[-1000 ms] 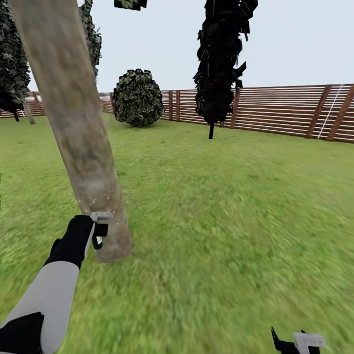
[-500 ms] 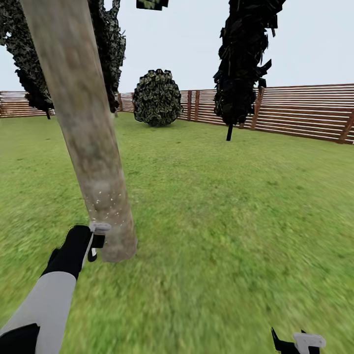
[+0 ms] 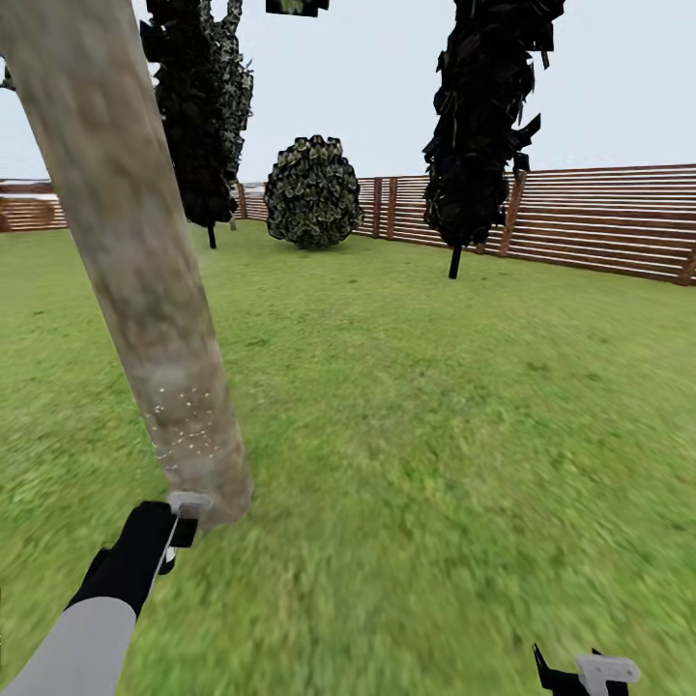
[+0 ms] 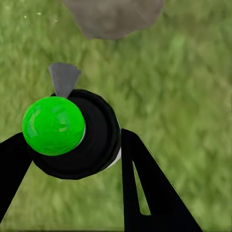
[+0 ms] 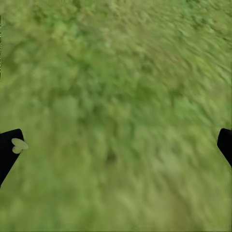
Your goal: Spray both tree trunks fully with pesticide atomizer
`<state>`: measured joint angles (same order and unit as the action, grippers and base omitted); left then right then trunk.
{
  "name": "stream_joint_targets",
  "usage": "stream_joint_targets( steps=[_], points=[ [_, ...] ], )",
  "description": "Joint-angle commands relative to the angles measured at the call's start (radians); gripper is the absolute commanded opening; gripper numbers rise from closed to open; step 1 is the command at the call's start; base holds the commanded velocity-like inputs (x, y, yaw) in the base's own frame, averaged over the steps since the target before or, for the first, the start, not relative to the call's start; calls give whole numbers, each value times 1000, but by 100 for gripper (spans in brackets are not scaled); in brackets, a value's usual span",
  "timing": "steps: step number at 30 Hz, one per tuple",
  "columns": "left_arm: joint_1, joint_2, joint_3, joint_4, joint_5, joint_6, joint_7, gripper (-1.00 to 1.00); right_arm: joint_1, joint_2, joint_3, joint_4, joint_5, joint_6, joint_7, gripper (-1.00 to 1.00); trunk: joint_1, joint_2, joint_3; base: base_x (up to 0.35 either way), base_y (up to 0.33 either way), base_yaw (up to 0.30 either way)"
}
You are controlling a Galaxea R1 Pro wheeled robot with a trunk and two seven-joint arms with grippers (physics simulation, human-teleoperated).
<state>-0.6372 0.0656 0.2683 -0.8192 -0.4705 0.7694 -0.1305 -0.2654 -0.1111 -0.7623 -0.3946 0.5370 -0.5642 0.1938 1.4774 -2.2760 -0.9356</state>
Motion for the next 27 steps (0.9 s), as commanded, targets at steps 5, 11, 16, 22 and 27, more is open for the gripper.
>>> stream_joint_targets(
  steps=[5,11,16,22,27],
  points=[
    [23,1,7,127,9,-82,100,-100,0,1,0,0,0,0,1,100,0,0,0,212,-219,251],
    [24,-4,105,212,21,-224,127,-100,0,2,0,0,1,0,1,100,0,0,0,239,-190,34],
    [24,-8,112,228,22,-228,185,-100,0,2,0,-1,1,0,1,100,0,0,0,241,-182,1],
    [24,-8,112,230,23,-225,222,-100,0,2,0,-1,0,0,1,100,0,0,0,55,-31,0],
    [24,-12,113,230,24,-223,221,-100,0,2,0,-1,1,0,1,100,0,0,0,1,0,165]
  ],
)
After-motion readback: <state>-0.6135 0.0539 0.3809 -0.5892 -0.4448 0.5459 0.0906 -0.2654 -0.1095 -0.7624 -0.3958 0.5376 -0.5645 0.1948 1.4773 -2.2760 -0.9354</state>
